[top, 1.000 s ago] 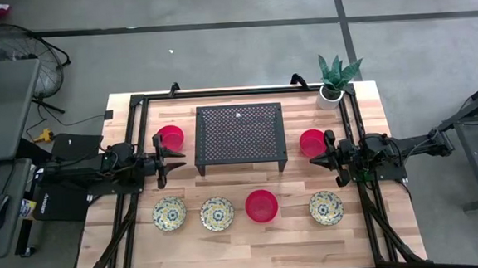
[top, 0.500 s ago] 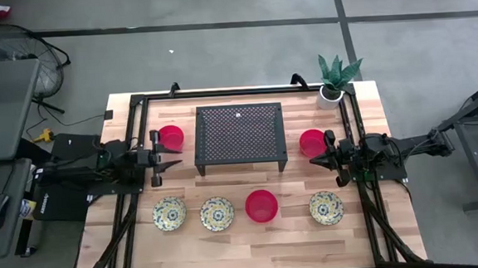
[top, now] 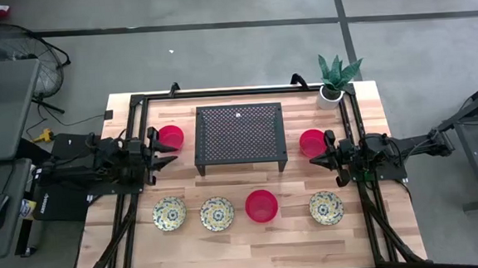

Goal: Pick & Place Mini bowls
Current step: Put the top left red bowl on the shelf

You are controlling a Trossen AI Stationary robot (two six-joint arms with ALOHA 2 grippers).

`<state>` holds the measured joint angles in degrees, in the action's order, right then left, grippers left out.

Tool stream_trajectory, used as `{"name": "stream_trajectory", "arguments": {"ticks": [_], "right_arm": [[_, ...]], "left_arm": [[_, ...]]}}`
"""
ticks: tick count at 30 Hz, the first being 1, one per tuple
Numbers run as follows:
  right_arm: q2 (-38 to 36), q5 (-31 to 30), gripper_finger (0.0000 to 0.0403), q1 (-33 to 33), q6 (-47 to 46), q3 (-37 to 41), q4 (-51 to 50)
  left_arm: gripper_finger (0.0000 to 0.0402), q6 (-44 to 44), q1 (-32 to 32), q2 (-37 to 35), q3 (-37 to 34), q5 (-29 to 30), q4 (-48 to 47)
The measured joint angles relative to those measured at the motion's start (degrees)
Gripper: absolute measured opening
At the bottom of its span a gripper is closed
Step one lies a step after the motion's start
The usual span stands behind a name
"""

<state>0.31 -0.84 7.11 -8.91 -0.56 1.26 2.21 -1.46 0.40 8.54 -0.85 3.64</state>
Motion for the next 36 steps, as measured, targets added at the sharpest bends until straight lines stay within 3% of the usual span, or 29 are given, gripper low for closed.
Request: {"name": "stream_trajectory", "arguments": {"ticks": [9,30,36], "right_arm": [[0.0,0.0,0.0000,0.0,0.0,0.0,0.0],[0.0,0.0,0.0000,0.0,0.0,0.0,0.0],[0.0,0.0,0.0000,0.0,0.0,0.0,0.0]], "left_arm": [[0.0113,6.0,0.0,0.0,0.0,0.4,-0.3],[0.0113,3.6,0.0,0.0,0.0,0.4,-0.8],[0.0113,3.6,0.0,0.0,0.0,4.1,-0.6]]}}
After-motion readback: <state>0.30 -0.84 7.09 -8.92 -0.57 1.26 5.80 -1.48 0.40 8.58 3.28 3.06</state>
